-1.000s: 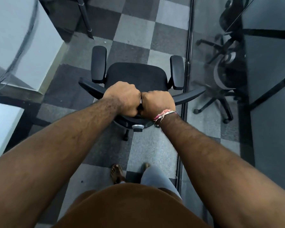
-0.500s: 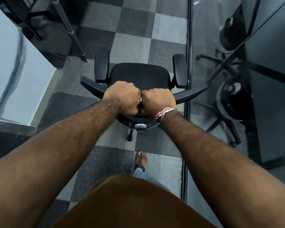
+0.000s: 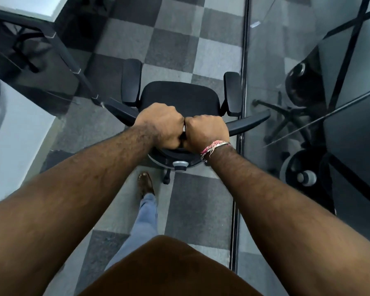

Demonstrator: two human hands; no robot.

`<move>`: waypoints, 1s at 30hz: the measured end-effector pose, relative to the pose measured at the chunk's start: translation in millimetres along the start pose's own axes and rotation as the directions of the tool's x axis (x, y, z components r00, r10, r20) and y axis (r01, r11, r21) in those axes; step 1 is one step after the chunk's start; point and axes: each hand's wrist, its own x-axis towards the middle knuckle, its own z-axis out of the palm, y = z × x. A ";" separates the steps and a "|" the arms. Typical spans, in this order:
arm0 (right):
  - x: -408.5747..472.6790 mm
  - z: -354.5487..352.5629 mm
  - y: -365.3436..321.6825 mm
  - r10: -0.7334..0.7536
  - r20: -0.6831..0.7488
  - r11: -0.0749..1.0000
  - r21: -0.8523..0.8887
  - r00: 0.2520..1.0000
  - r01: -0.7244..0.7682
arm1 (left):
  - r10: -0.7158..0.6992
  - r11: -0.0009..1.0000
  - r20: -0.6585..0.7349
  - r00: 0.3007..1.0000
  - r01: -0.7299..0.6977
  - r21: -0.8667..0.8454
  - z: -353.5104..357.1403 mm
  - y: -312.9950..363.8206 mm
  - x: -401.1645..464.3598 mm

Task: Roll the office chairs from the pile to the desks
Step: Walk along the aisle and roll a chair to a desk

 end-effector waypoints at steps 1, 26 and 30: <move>24.6 0.1 11.1 0.011 0.007 1.000 -0.006 1.000 -0.011 | 0.006 1.000 -0.007 1.000 -0.006 0.002 -3.7 -15.8 23.3; 518.3 -4.2 237.2 0.014 -0.035 1.000 -0.002 0.999 -0.014 | 0.020 1.000 -0.068 0.997 -0.019 0.007 -71.9 -330.5 458.4; 596.7 -1.0 282.0 -0.036 -0.077 0.999 0.031 0.996 0.039 | -0.058 0.998 -0.080 0.995 0.057 -0.017 -83.3 -372.7 528.1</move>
